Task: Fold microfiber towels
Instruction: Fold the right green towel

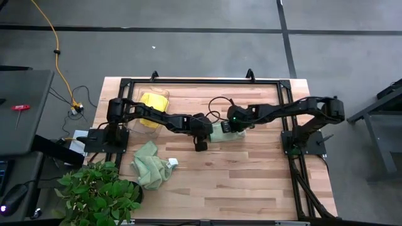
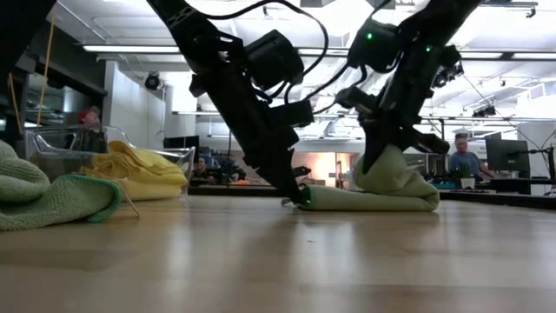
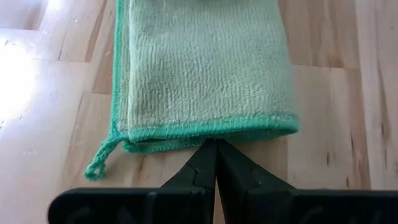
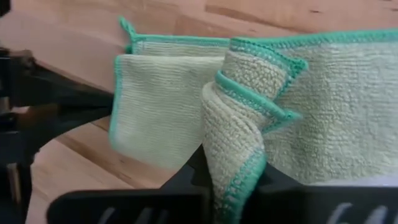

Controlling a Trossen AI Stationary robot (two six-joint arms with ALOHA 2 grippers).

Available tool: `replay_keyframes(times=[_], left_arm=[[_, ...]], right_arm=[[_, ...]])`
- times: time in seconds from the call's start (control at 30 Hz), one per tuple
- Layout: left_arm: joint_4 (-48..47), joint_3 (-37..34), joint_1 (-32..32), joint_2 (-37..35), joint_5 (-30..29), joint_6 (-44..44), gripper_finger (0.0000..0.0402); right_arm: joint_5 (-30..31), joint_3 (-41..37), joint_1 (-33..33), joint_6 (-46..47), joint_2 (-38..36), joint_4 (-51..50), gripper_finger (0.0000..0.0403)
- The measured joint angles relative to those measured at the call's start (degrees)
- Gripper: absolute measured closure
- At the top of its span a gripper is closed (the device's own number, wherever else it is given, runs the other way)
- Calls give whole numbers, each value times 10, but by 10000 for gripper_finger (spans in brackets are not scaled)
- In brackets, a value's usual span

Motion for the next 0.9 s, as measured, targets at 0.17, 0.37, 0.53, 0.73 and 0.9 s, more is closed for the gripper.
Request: replay_keyframes(times=[0.17,0.37,0.53,0.73,0.9], left_arm=[[0,0,1,0,-1,0,401],[2,0,1,-1,-1,0,401],[3,0,1,-1,-1,0,401],[1,0,1,-1,-2,0,401],[-3,0,1,-2,-3,1,401]], right_arm=[[-27,0,0,6,22,15,369],[-39,0,0,17,25,67,338],[-53,0,-6,32,25,136,284],[-64,1,-15,9,-1,152,218],[-64,1,-30,0,-50,141,202]])
